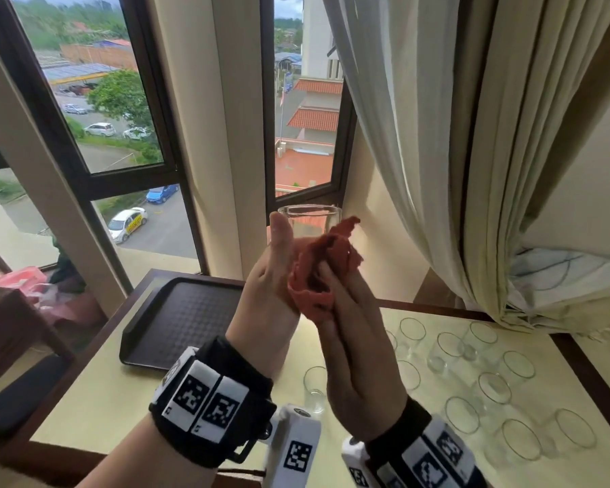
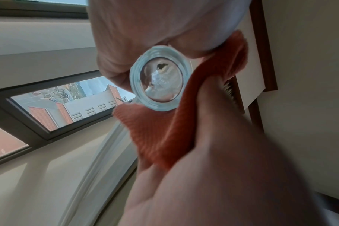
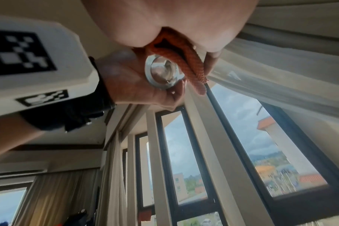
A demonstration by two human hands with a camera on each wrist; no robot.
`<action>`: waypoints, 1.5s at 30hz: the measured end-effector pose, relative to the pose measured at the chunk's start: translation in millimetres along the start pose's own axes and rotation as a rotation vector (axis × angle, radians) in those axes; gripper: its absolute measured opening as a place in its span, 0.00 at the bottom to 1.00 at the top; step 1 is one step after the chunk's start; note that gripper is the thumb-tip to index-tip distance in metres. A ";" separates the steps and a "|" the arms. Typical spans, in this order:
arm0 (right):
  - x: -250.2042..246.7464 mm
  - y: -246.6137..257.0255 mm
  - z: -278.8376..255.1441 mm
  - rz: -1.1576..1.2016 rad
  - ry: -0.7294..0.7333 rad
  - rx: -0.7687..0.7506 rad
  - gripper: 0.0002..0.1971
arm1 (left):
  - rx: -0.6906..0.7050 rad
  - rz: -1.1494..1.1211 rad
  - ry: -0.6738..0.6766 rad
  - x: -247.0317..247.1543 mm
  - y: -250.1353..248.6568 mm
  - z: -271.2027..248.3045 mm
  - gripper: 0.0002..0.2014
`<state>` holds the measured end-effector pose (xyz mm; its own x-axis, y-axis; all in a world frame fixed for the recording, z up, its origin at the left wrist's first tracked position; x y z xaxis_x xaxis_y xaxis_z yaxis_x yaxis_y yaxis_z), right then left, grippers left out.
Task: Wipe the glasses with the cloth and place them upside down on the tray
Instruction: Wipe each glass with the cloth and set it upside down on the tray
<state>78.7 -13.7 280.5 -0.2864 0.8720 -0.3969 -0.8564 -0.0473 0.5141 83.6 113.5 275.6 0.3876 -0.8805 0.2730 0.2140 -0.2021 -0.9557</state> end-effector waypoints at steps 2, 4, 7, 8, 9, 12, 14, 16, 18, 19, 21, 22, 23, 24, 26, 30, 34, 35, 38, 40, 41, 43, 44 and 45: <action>1.1 -11.6 -5.8 0.114 -0.020 0.096 0.25 | 0.015 0.083 -0.050 -3.0 -3.3 1.2 0.47; -1.4 -24.3 0.9 0.277 -0.064 0.223 0.25 | 0.004 0.096 -0.075 -1.6 -2.9 0.3 0.45; -14.0 -35.5 20.3 0.361 -0.134 0.360 0.25 | 0.022 0.082 -0.061 9.6 -6.4 -3.3 0.40; -19.0 -33.5 26.7 0.361 -0.141 0.353 0.24 | 0.025 0.077 -0.058 13.1 -6.9 -4.3 0.39; -24.2 -28.1 32.5 0.338 -0.143 0.325 0.24 | 0.031 0.068 -0.058 15.4 -6.5 -4.0 0.40; -30.1 -5.5 34.4 0.210 -0.114 0.170 0.25 | 0.028 0.033 -0.011 19.5 -4.8 -2.7 0.42; -22.4 1.5 19.9 0.152 -0.058 0.100 0.25 | 0.016 0.024 0.022 17.5 -7.9 -1.2 0.34; -13.0 -2.8 0.5 0.120 -0.021 0.112 0.26 | 0.002 0.014 0.060 17.7 -12.9 0.1 0.29; -7.3 -7.4 -12.2 0.148 -0.026 0.169 0.24 | 0.034 0.049 0.071 18.1 -19.9 -0.7 0.27; -6.3 -11.4 -16.0 0.216 -0.051 0.222 0.23 | 0.057 0.073 0.064 17.9 -22.7 -1.4 0.25; -8.5 -22.4 -19.9 0.388 -0.135 0.384 0.22 | 0.100 0.092 0.060 18.5 -28.7 -4.7 0.24; -12.4 -27.4 -19.3 0.446 -0.193 0.467 0.22 | 0.130 0.089 0.068 19.9 -31.6 -6.2 0.24; -15.4 -34.2 -19.7 0.521 -0.246 0.546 0.21 | 0.161 0.093 0.083 21.3 -34.3 -7.9 0.24; -16.0 -43.2 -20.5 0.653 -0.291 0.645 0.21 | 0.184 0.104 0.098 23.0 -36.1 -9.4 0.26; -10.7 -55.6 -20.9 1.017 -0.364 0.843 0.21 | 0.236 0.162 0.117 24.4 -37.3 -11.5 0.32; -9.3 -62.1 -15.9 1.223 -0.393 1.002 0.24 | 0.359 0.451 0.128 26.3 -39.6 -19.9 0.35; -26.8 -59.1 -7.6 1.111 -0.385 0.894 0.23 | 0.508 0.701 0.079 29.6 -58.6 -35.7 0.35; -33.7 -58.1 -5.1 1.006 -0.358 0.841 0.25 | 0.526 0.704 0.081 28.9 -63.0 -38.5 0.37; -49.7 -58.9 6.0 0.914 -0.334 0.769 0.15 | 0.525 0.679 0.119 21.7 -72.6 -43.7 0.43; -57.1 -50.4 16.5 0.950 -0.320 0.764 0.19 | 0.543 0.680 0.158 18.7 -75.7 -47.8 0.41; -59.3 -49.4 20.9 0.917 -0.314 0.781 0.21 | 0.559 0.686 0.174 18.5 -76.0 -49.9 0.39; -58.8 -48.5 28.2 0.817 -0.253 0.810 0.21 | 0.605 0.698 0.190 19.9 -74.1 -52.6 0.35; -56.3 -48.9 28.4 0.796 -0.213 0.848 0.21 | 0.638 0.710 0.185 20.6 -72.8 -53.4 0.34; -52.7 -49.6 28.3 0.789 -0.188 0.894 0.22 | 0.670 0.723 0.174 20.6 -71.3 -54.3 0.33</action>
<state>148.4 -43.5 297.4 -0.4664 0.8158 0.3420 0.1470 -0.3098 0.9394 27.6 86.5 343.5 0.4990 -0.7579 -0.4201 0.4605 0.6427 -0.6123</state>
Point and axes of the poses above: each hand's wrist, its own z-axis towards the middle knuckle, its own x-axis out of the palm, y = z × x, the point moved 8 cm from there along z, towards the middle knuckle, and after that the axes turned 1 degree about -x, right-handed, at the moved point
